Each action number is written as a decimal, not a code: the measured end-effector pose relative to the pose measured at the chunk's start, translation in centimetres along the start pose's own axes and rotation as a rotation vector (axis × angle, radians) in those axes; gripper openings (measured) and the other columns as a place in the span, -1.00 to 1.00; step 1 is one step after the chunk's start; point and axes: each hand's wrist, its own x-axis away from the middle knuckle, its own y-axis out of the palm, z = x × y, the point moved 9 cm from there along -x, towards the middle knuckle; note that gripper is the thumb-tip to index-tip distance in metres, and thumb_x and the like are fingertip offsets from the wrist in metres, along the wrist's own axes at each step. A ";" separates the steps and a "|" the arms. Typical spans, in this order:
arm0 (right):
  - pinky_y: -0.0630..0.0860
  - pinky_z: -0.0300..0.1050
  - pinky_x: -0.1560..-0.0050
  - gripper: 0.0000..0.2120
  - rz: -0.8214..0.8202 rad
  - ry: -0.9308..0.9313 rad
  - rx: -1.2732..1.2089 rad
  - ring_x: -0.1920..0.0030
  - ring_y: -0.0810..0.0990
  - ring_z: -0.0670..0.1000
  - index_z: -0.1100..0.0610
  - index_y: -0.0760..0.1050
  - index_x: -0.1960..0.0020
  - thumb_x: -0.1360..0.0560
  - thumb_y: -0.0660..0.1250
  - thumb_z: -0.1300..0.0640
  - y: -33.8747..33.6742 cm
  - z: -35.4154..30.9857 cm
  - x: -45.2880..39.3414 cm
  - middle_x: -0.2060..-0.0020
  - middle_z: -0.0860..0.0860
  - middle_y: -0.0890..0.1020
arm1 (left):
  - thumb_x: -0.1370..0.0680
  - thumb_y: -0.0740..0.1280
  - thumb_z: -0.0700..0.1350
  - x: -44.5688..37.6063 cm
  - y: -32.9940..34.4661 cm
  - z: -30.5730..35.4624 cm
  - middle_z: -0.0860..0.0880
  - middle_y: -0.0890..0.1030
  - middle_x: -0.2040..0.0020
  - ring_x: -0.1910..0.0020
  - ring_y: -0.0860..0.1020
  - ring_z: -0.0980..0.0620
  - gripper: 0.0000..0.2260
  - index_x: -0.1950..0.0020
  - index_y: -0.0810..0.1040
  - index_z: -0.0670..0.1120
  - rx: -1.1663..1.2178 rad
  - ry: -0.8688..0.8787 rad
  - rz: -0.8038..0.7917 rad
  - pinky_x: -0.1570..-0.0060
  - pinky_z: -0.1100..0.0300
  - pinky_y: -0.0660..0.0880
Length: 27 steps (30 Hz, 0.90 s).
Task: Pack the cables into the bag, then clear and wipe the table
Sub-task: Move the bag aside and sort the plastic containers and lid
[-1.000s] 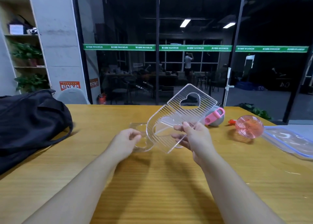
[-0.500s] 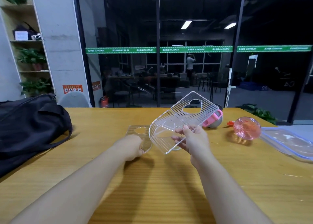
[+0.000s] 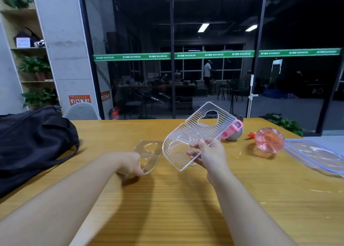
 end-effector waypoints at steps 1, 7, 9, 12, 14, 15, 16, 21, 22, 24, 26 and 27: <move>0.57 -0.19 0.37 -0.91 0.005 -0.001 0.002 0.44 0.59 -0.02 0.21 0.39 -0.05 -0.63 0.12 0.24 0.0 0.0 0.0 0.19 0.08 0.61 | -0.41 0.30 0.02 0.0 0.0 -0.3 0.00 0.48 0.29 0.31 0.48 -0.03 -0.86 0.23 0.42 -0.02 0.034 -0.011 -0.005 0.22 0.17 0.46; 0.60 -0.07 0.23 -0.92 0.028 -0.005 0.028 0.39 0.61 0.03 0.21 0.41 0.03 -0.60 0.15 0.25 -0.3 0.1 -0.3 0.21 0.09 0.60 | -0.38 0.32 0.33 -0.8 0.0 -0.4 -0.17 0.59 0.01 0.09 0.50 -0.10 -0.38 -0.02 0.53 -0.25 -0.042 -0.094 0.120 0.08 0.15 0.45; 0.60 -0.03 0.18 -0.91 0.032 -0.003 0.032 0.38 0.61 0.03 0.19 0.41 0.06 -0.60 0.16 0.24 -0.4 0.2 -0.3 0.23 0.09 0.59 | -0.42 0.33 0.28 -0.8 0.2 0.0 -0.24 0.54 -0.17 -0.10 0.51 -0.22 -0.33 -0.14 0.46 -0.33 0.004 -0.079 0.099 -0.08 0.07 0.46; 0.61 0.05 0.10 -0.88 0.041 -0.013 0.048 0.38 0.62 0.04 0.16 0.41 0.09 -0.60 0.15 0.23 -0.5 0.2 -0.5 0.20 0.10 0.60 | -0.43 0.35 0.22 -0.6 0.4 0.4 -0.16 0.61 0.06 0.14 0.54 -0.14 -0.49 0.07 0.52 -0.27 0.068 -0.050 0.046 0.07 0.11 0.45; 0.60 0.06 0.08 -0.88 0.042 -0.015 0.038 0.38 0.62 0.04 0.16 0.41 0.10 -0.59 0.16 0.25 -0.5 0.2 -0.4 0.22 0.09 0.61 | -0.42 0.34 0.21 -0.6 0.3 0.4 -0.01 0.49 0.33 0.30 0.44 -0.01 -0.63 0.32 0.41 -0.08 0.034 -0.051 0.068 0.24 0.18 0.37; 0.61 0.05 0.09 -0.89 0.041 -0.013 0.032 0.38 0.62 0.04 0.17 0.42 0.10 -0.59 0.16 0.26 -0.5 0.2 -0.4 0.22 0.09 0.61 | -0.41 0.33 0.21 -0.7 0.2 0.3 0.01 0.44 0.36 0.33 0.39 0.02 -0.63 0.36 0.37 -0.05 0.028 -0.056 0.082 0.29 0.19 0.33; 0.61 0.03 0.11 -0.90 0.039 -0.010 0.026 0.39 0.62 0.04 0.18 0.42 0.08 -0.59 0.16 0.26 -0.4 0.2 -0.4 0.21 0.09 0.61 | -0.38 0.32 0.21 -0.6 0.0 0.3 0.00 0.44 0.36 0.35 0.37 0.03 -0.64 0.36 0.38 -0.04 0.033 -0.053 0.103 0.32 0.20 0.32; 0.61 -0.04 0.18 -0.88 0.033 0.000 0.032 0.40 0.62 0.01 0.26 0.44 -0.03 -0.60 0.15 0.24 -0.3 0.5 -0.6 0.17 0.10 0.62 | -0.44 0.25 0.14 0.9 -2.1 0.5 0.02 0.36 0.44 0.47 0.28 0.04 -0.63 0.44 0.29 -0.04 0.124 0.001 0.173 0.41 0.17 0.20; 0.60 -0.07 0.22 -0.87 0.031 0.002 0.033 0.40 0.62 0.00 0.27 0.44 -0.05 -0.60 0.15 0.25 -0.3 0.5 -0.6 0.19 0.09 0.62 | -0.48 0.24 0.15 1.2 -2.6 0.4 0.04 0.40 0.44 0.45 0.32 0.05 -0.62 0.44 0.36 -0.05 0.142 0.009 0.187 0.38 0.17 0.23; 0.59 -0.10 0.27 -0.85 0.025 0.002 0.038 0.40 0.62 0.00 0.29 0.44 -0.08 -0.59 0.15 0.25 -0.2 0.5 -0.5 0.22 0.07 0.62 | -0.54 0.19 0.19 1.8 -3.9 0.0 0.07 0.50 0.40 0.37 0.43 0.07 -0.58 0.39 0.50 -0.05 0.190 0.029 0.254 0.28 0.16 0.31; 0.60 -0.10 0.26 -0.83 0.016 -0.002 0.047 0.40 0.62 0.00 0.31 0.44 -0.10 -0.60 0.14 0.25 -0.1 0.4 -0.4 0.22 0.07 0.62 | -0.56 0.13 0.21 2.4 -5.2 -0.5 0.04 0.45 0.35 0.33 0.42 0.05 -0.58 0.29 0.49 -0.06 0.271 0.047 0.348 0.24 0.16 0.31; 0.60 -0.07 0.24 -0.82 0.013 -0.005 0.057 0.40 0.62 0.01 0.32 0.43 -0.11 -0.60 0.14 0.25 0.0 0.4 -0.4 0.22 0.06 0.61 | -0.57 0.09 0.21 2.6 -5.8 -0.9 0.03 0.45 0.26 0.27 0.42 0.05 -0.64 0.17 0.45 -0.04 0.334 0.055 0.393 0.20 0.16 0.30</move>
